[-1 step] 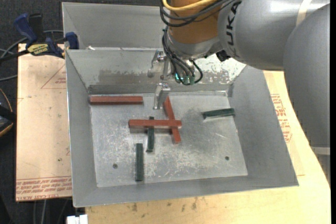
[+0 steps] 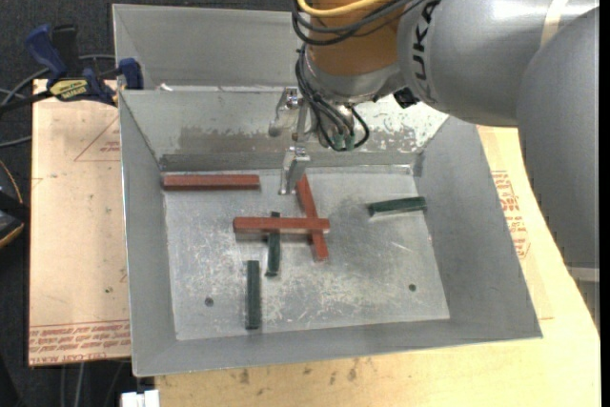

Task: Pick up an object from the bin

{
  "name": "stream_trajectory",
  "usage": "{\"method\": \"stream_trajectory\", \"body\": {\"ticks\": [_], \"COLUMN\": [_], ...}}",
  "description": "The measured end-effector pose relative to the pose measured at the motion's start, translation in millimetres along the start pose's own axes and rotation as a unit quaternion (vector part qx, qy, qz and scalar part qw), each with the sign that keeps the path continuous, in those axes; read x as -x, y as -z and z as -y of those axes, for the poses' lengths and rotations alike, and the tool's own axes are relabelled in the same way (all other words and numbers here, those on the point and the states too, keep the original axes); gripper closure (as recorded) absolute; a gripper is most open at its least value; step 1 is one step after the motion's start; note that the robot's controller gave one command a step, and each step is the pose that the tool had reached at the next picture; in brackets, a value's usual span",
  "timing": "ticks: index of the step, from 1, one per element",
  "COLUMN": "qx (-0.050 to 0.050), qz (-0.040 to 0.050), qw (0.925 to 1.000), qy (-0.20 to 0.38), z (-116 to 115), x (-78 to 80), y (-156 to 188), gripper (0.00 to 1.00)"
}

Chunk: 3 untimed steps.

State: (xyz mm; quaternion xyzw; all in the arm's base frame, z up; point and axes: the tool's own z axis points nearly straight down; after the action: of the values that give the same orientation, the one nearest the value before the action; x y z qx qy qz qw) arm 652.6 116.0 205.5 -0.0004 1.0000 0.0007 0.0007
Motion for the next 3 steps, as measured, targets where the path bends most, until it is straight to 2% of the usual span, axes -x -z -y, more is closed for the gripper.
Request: {"method": "stream_trajectory", "body": {"ticks": [1, 2, 3], "qx": [0.000, 0.000, 0.005], "qz": [0.0017, -0.0012, 0.0178], "qw": [1.0000, 0.9983, 0.9998], "qy": [0.004, -0.059, -0.005], "z": [7.0, 3.7, 10.1], "x": [-27.6, -51.6, -38.8], "y": [-61.1, -99.0, -121.2], "gripper": [0.00, 0.00, 1.00]}}
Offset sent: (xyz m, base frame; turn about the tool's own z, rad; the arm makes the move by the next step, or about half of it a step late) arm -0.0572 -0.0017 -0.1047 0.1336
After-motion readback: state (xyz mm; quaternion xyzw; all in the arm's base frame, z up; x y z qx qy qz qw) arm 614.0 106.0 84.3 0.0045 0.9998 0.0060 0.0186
